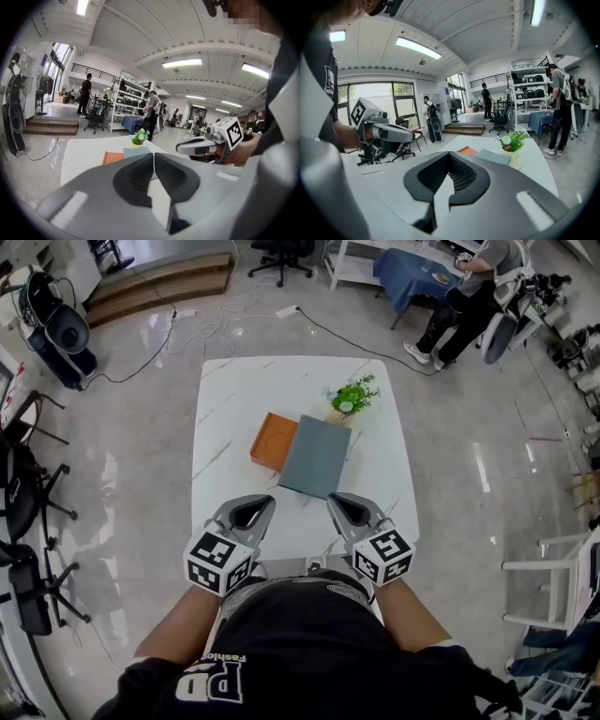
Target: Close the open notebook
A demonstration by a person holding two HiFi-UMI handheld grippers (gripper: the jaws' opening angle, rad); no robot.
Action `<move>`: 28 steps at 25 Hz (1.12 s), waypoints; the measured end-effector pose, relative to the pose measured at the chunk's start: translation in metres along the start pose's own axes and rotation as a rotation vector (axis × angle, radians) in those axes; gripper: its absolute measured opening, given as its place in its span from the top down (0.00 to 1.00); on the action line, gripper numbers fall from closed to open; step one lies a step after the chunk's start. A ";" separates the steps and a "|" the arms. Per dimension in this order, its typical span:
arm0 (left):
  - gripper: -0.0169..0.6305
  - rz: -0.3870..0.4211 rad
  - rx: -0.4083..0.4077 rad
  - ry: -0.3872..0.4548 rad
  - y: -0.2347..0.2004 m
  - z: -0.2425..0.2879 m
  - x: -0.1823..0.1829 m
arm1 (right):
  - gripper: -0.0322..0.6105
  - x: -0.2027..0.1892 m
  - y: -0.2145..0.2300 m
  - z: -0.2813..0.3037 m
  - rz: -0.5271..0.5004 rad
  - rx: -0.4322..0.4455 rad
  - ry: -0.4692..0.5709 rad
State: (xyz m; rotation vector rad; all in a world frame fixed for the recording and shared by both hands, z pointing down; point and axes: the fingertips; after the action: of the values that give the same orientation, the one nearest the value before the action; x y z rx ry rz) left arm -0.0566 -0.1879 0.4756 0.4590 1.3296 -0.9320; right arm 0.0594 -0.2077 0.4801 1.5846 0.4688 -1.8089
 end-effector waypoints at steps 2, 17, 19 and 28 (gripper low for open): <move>0.87 0.001 -0.001 0.001 0.001 0.000 0.000 | 0.95 0.000 -0.001 -0.002 -0.003 0.000 -0.001; 0.87 0.010 -0.006 0.008 0.001 0.000 0.005 | 0.95 0.002 -0.002 -0.004 -0.006 -0.006 0.000; 0.87 0.009 -0.006 0.007 0.001 0.000 0.005 | 0.95 0.002 -0.002 -0.004 -0.007 -0.008 -0.002; 0.87 0.009 -0.008 0.008 0.002 0.001 0.007 | 0.95 0.001 0.001 -0.002 0.002 -0.014 -0.006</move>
State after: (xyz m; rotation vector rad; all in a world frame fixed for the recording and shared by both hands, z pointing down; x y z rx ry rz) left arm -0.0547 -0.1900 0.4693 0.4628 1.3365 -0.9181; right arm 0.0609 -0.2073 0.4791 1.5695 0.4755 -1.8043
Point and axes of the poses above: the fingertips, and each gripper's own axes: z forward along the fingers, y to its right, x out of its top, and after that the axes turned 9 degrees about y, right-handed
